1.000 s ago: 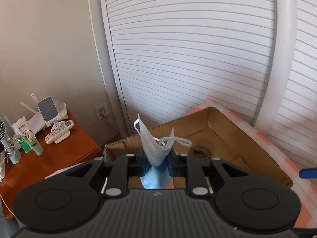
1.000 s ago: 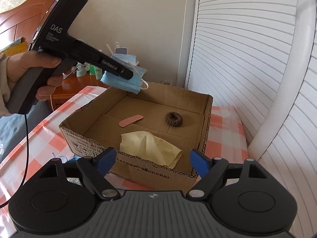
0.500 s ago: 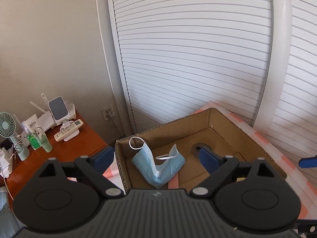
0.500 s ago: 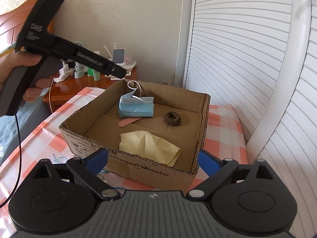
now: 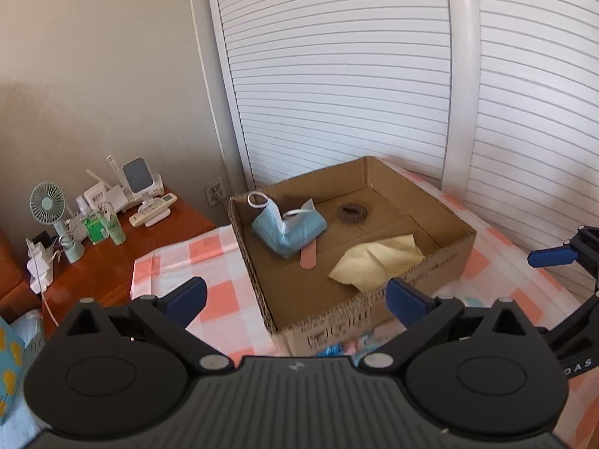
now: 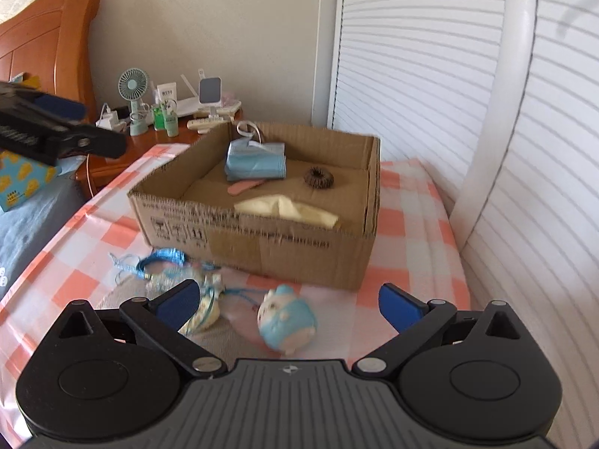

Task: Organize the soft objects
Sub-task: 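Withdraw both grippers from the box toward the grey pouches on the table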

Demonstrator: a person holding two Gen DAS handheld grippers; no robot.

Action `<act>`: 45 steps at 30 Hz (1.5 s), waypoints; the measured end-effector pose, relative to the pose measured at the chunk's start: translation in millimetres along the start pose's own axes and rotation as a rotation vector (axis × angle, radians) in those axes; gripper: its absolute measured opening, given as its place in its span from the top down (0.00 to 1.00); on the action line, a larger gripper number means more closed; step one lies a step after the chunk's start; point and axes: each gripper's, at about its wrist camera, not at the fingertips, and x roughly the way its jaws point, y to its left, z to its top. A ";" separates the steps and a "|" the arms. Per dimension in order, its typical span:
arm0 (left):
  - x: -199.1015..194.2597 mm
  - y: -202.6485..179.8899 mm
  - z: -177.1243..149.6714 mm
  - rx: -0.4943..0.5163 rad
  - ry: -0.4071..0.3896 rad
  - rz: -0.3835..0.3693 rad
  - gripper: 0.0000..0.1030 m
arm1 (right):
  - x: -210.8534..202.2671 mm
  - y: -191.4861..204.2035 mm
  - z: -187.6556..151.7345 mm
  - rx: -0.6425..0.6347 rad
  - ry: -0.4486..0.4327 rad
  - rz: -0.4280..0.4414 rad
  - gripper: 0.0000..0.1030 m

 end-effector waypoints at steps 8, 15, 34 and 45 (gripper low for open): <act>-26.3 -16.7 -68.4 -0.091 0.044 0.068 0.01 | 9.0 21.3 -48.9 0.025 0.100 -0.013 0.00; -25.0 -22.6 -93.3 -0.120 0.085 0.084 0.01 | 19.3 36.5 -58.5 0.029 0.112 0.003 0.00; -7.1 -23.9 -102.1 -0.135 0.130 0.055 0.01 | 51.7 29.5 -62.2 0.050 0.153 -0.056 0.00; 9.4 -34.3 -104.3 -0.122 0.167 0.008 0.01 | 34.0 10.0 -79.3 0.051 0.137 -0.101 0.00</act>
